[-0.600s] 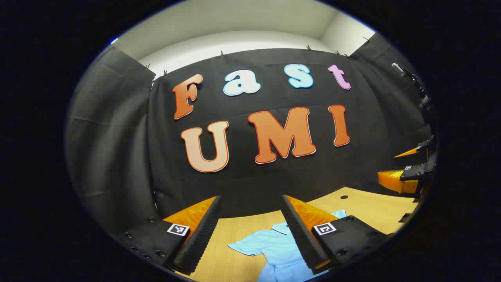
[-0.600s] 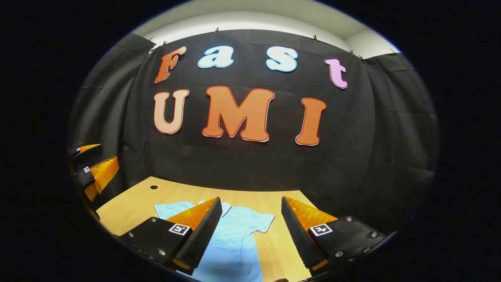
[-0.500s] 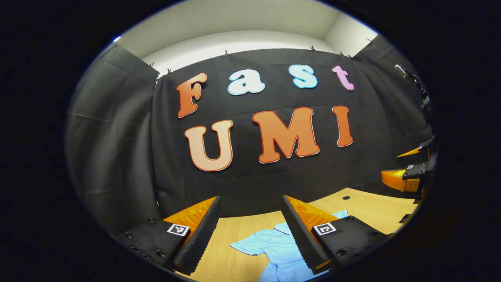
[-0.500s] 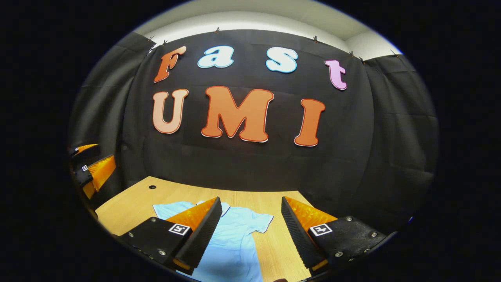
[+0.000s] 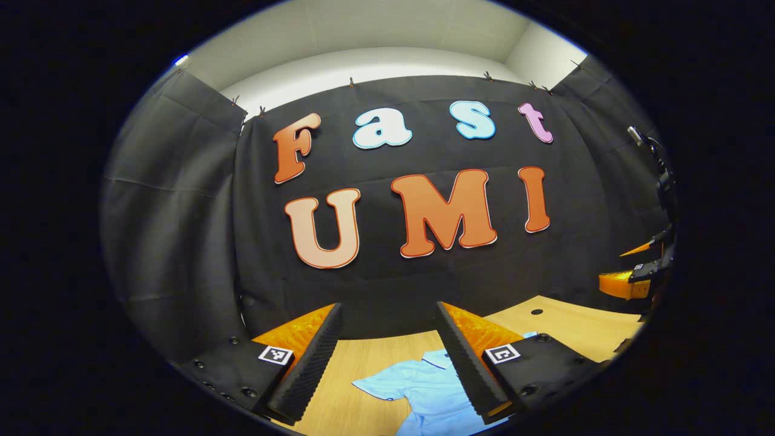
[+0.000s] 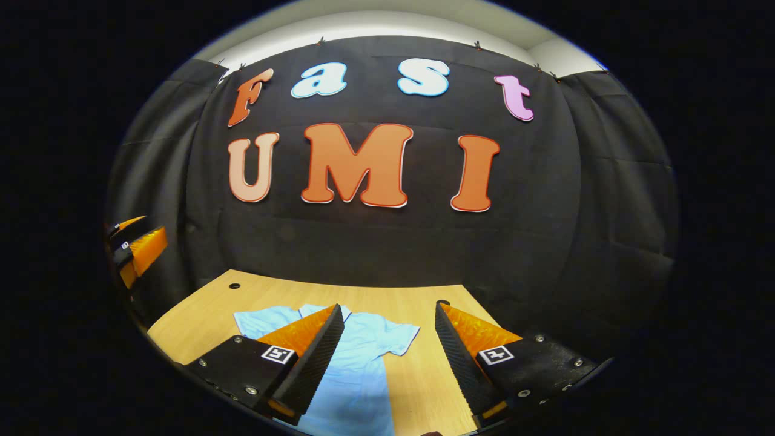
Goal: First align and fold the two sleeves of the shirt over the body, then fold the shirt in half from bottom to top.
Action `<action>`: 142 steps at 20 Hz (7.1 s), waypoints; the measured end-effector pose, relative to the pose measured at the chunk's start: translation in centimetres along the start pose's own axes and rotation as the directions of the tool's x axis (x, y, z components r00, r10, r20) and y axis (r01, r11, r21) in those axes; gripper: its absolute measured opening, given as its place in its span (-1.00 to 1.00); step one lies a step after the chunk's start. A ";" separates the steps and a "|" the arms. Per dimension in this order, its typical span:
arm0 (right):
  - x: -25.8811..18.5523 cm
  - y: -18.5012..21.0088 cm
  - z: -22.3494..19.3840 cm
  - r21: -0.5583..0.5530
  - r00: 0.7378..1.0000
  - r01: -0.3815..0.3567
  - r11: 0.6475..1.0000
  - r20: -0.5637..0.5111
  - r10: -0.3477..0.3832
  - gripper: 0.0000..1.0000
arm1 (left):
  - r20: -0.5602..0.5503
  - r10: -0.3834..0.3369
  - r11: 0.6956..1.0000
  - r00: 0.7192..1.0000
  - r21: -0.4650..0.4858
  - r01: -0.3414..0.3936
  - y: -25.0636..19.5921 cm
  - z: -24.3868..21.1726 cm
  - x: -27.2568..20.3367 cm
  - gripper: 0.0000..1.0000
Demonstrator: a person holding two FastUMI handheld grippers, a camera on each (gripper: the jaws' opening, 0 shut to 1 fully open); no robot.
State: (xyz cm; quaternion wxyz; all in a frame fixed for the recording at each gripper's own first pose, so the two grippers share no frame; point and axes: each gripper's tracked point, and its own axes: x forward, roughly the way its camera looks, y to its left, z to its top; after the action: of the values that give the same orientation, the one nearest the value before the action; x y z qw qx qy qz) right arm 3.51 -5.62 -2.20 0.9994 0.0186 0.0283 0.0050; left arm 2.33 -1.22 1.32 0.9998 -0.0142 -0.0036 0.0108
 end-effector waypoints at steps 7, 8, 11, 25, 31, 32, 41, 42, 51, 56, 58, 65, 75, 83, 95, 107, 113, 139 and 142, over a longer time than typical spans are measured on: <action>5.3 -1.3 -4.2 -0.001 0.990 -0.071 0.997 -0.125 0.071 0.88 | -0.045 0.062 0.997 0.997 -0.049 -0.064 -3.3 -1.0 1.8 0.99; 5.9 -0.9 -4.8 0.000 0.986 -0.088 0.996 -0.143 0.087 0.88 | -0.051 0.062 0.997 0.997 -0.051 -0.065 -3.7 -0.9 1.9 0.98; 8.9 -0.1 -6.7 -0.003 0.970 -0.132 0.991 -0.207 0.129 0.89 | -0.049 0.060 0.996 0.997 -0.064 -0.063 -4.3 -0.5 2.2 0.96; 19.5 0.1 -17.5 0.041 0.813 -0.175 0.984 -0.558 0.168 0.87 | -0.036 0.194 0.981 0.980 -0.024 -0.195 -4.5 2.9 2.1 1.00; 23.0 -1.2 -22.6 0.033 0.724 -0.127 0.991 -0.680 0.115 0.84 | -0.070 0.186 0.982 0.980 0.028 -0.185 -6.2 2.7 3.6 1.00; 23.3 -1.2 -23.6 0.040 0.695 -0.122 0.992 -0.709 0.114 0.84 | -0.076 0.190 0.982 0.979 0.034 -0.188 -6.3 2.7 3.8 1.00; 27.0 -1.3 -26.6 0.013 0.591 -0.113 0.993 -0.803 0.078 0.67 | -0.127 0.230 0.972 0.965 0.078 -0.221 -6.4 1.8 4.6 1.00; 27.0 -1.2 -27.0 0.026 0.569 -0.108 0.994 -0.818 0.083 0.63 | -0.131 0.232 0.972 0.964 0.081 -0.223 -6.4 1.9 4.7 0.99; 27.3 -0.8 -28.9 0.031 0.486 -0.083 0.996 -0.871 0.068 -0.23 | -0.172 0.229 0.971 0.958 0.105 -0.213 -7.0 1.3 4.7 0.99; 28.0 -0.1 -28.6 0.081 0.499 -0.063 0.995 -0.860 0.102 -0.78 | -0.162 0.230 0.971 0.960 0.103 -0.216 -7.4 2.0 3.7 1.00; 27.9 0.5 -28.0 0.151 0.488 -0.055 0.987 -0.859 0.159 -0.91 | -0.158 0.238 0.969 0.958 0.104 -0.224 -7.2 2.3 3.2 0.99; 28.6 2.9 -24.8 0.256 0.540 -0.112 0.960 -0.796 0.275 -0.92 | -0.183 0.274 0.961 0.944 0.092 -0.261 -6.4 1.3 2.0 0.99; 28.5 9.2 -22.2 0.304 0.535 -0.242 0.922 -0.751 0.387 -0.92 | -0.200 0.282 0.959 0.938 0.069 -0.274 -6.7 0.3 2.4 0.99; 27.3 14.6 -22.4 0.356 0.484 -0.257 0.898 -0.757 0.438 -0.88 | -0.232 0.295 0.954 0.927 0.019 -0.299 -3.9 -2.1 2.4 0.99; 23.3 13.5 -19.7 0.280 0.595 -0.209 0.937 -0.724 0.349 0.17 | -0.494 -0.029 0.966 0.869 -0.237 -0.102 1.5 -15.0 8.4 0.99; 16.1 8.4 -19.4 0.260 0.734 -0.071 0.963 -0.641 0.227 0.86 | -0.790 -0.213 0.943 0.575 -0.319 -0.089 3.8 -31.0 13.2 0.92; 12.9 5.7 -20.0 0.285 0.775 0.022 0.958 -0.611 0.164 0.86 | -0.876 -0.285 0.901 0.389 -0.383 -0.201 3.2 -38.3 14.7 1.00; 5.7 3.9 -22.7 0.330 0.767 0.084 0.940 -0.624 0.151 0.86 | -0.884 -0.309 0.937 0.351 -0.345 -0.045 -2.6 -40.4 21.1 -0.80; 5.7 4.1 -22.9 0.317 0.765 0.086 0.945 -0.628 0.141 0.86 | -0.853 -0.361 0.925 0.376 -0.378 0.031 -5.4 -38.7 22.0 -0.80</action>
State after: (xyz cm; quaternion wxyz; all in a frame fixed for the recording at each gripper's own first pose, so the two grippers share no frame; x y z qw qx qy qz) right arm 7.86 -0.62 -25.22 0.9114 0.1817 0.3687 0.0212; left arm 24.71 -7.25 -37.04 0.8166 -0.1686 0.5389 -0.1196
